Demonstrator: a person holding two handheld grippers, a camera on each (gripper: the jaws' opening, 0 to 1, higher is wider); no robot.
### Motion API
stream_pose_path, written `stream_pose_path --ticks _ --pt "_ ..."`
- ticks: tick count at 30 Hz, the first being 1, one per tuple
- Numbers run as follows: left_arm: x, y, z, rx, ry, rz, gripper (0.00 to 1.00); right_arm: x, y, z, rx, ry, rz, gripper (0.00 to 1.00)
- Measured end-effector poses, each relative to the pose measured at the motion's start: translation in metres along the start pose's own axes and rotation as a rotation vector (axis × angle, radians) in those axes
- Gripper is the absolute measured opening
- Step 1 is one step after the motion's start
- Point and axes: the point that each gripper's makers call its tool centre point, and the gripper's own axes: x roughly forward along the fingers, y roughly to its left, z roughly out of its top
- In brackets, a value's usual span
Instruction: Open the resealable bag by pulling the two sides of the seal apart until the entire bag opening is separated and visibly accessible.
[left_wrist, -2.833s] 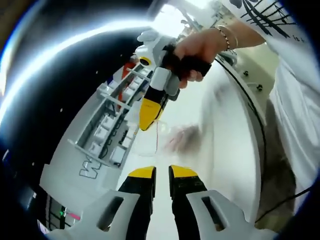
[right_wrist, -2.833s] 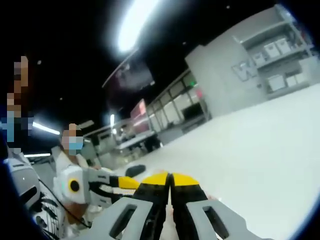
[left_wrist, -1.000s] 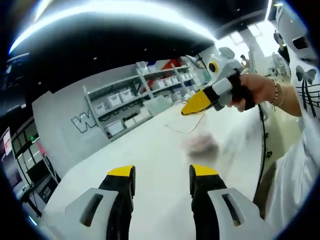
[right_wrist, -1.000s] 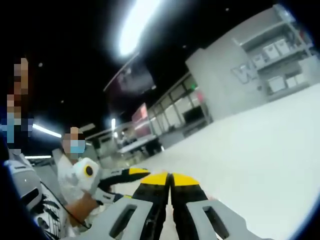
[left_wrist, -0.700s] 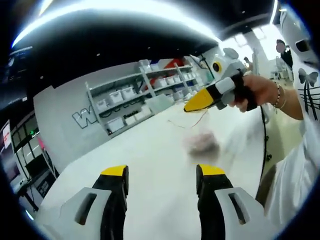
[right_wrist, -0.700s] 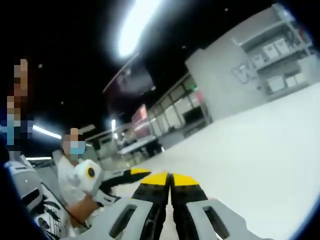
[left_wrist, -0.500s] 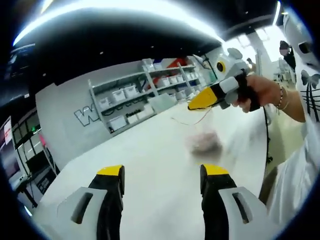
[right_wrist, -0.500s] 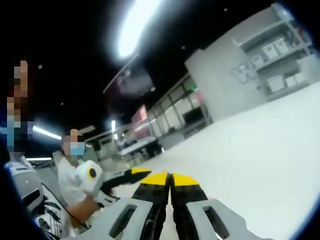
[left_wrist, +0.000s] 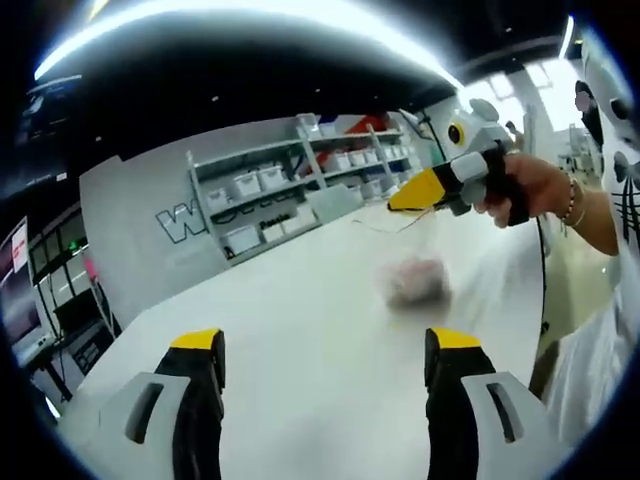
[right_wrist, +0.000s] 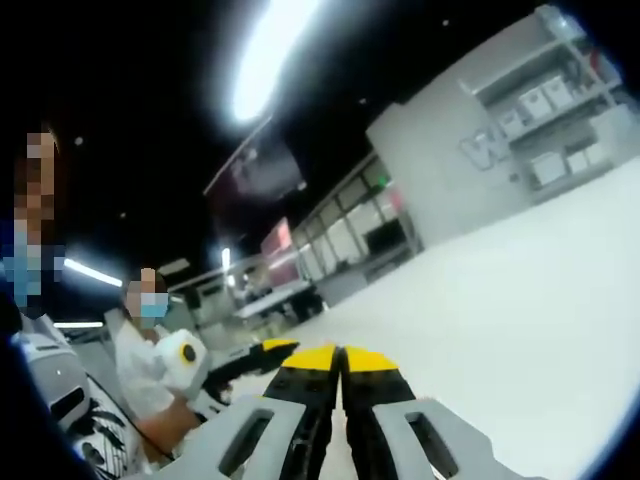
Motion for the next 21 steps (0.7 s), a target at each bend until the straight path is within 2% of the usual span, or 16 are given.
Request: stream_pose_path --ticks 4,9,14,21 --pt "0.000 0.003 0.000 -0.033 -0.007 0.009 0.87 0.000 -0.001 0.004 0.000 -0.007 -0.001 0.00" --pt "0.001 0.001 -0.005 -0.087 0.011 -0.003 0.90 0.001 -0.003 0.009 -0.004 -0.016 0.001 0.00" --pt "0.004 0.002 -0.009 -0.102 0.025 -0.002 0.96 0.002 -0.004 0.012 -0.007 -0.021 0.000 0.00" --pt "0.005 0.001 -0.013 -0.114 0.030 -0.003 0.99 0.003 -0.006 0.013 -0.004 -0.022 -0.004 0.00"
